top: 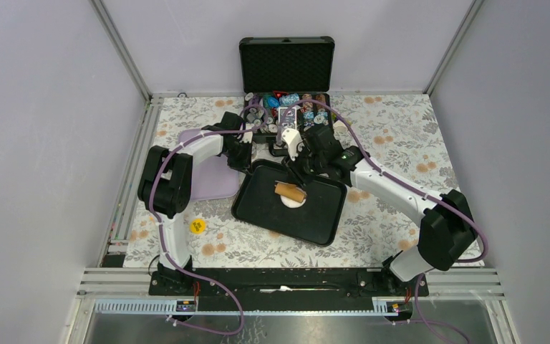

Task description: Roll out the dumpling wrappers from the dough

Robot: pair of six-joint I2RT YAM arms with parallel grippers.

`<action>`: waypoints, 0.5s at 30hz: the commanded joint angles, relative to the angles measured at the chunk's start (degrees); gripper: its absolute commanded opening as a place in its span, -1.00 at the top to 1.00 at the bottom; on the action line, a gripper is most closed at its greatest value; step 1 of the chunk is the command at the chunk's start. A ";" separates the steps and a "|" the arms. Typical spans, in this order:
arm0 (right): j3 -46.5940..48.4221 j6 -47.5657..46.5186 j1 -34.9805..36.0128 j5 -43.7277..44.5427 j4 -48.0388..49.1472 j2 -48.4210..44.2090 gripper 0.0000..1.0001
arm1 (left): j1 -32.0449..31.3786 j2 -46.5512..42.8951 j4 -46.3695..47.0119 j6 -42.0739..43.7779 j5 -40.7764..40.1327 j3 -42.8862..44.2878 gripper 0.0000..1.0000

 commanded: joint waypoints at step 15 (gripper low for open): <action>-1.44 -4.16 3.01 3.83 -4.23 3.42 1.00 | -1.43 3.04 -2.77 -0.03 -4.39 -2.61 1.00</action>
